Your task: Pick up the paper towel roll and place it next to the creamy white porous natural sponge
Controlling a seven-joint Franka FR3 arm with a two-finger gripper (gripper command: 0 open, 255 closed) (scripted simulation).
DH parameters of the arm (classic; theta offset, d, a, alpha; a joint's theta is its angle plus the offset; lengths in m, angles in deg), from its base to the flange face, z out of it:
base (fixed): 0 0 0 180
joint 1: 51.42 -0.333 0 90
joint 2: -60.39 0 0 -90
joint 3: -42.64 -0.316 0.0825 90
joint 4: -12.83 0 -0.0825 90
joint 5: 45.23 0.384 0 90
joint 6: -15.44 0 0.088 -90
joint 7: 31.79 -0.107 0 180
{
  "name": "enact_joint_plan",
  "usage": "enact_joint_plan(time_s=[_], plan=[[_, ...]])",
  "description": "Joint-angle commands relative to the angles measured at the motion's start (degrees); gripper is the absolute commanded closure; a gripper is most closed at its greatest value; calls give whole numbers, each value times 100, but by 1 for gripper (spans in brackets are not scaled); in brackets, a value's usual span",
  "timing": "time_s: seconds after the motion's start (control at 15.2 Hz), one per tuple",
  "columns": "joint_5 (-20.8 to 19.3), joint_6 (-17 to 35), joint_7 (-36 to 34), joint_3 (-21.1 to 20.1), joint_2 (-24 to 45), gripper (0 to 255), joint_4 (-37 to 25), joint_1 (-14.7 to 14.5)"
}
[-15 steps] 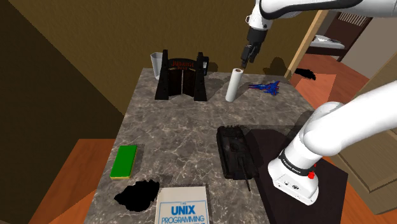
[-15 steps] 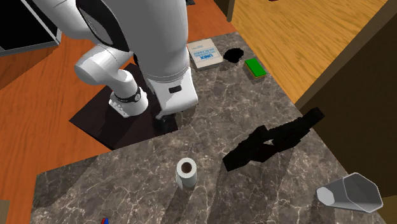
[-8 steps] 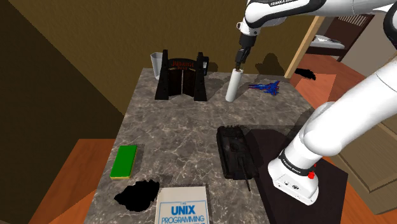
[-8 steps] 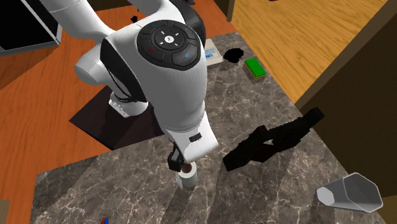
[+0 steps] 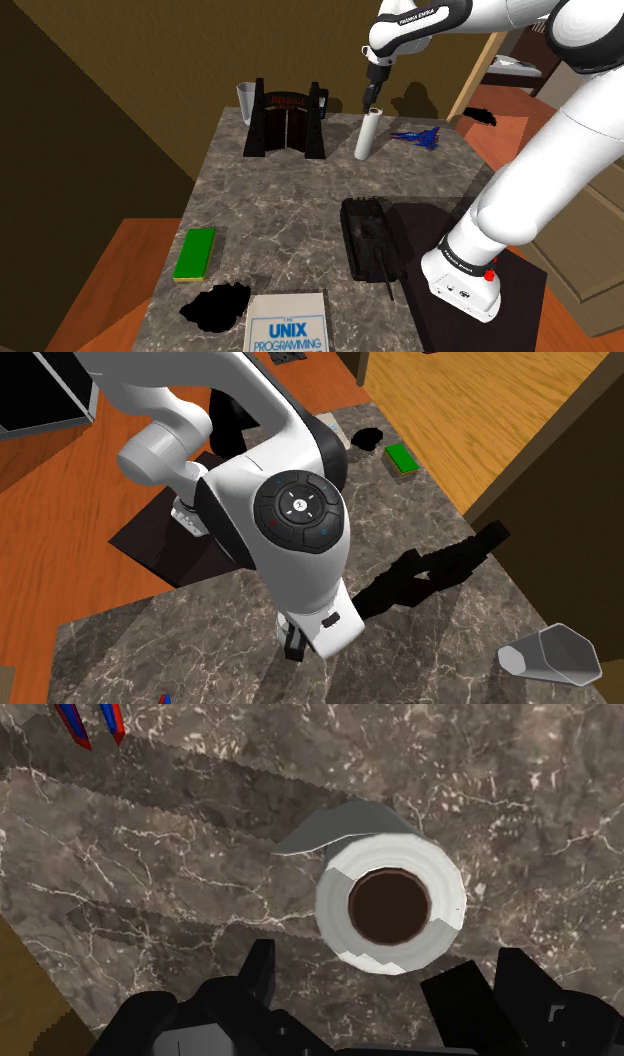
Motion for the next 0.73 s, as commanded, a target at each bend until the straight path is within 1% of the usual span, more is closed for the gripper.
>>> enact_joint_plan(time_s=[0.0,0.2,0.66], plan=[[17,164,2,-1,54,0,110,-4],[45,360,24,8,136,0,227,1],[46,359,25,8,138,0,225,1]])
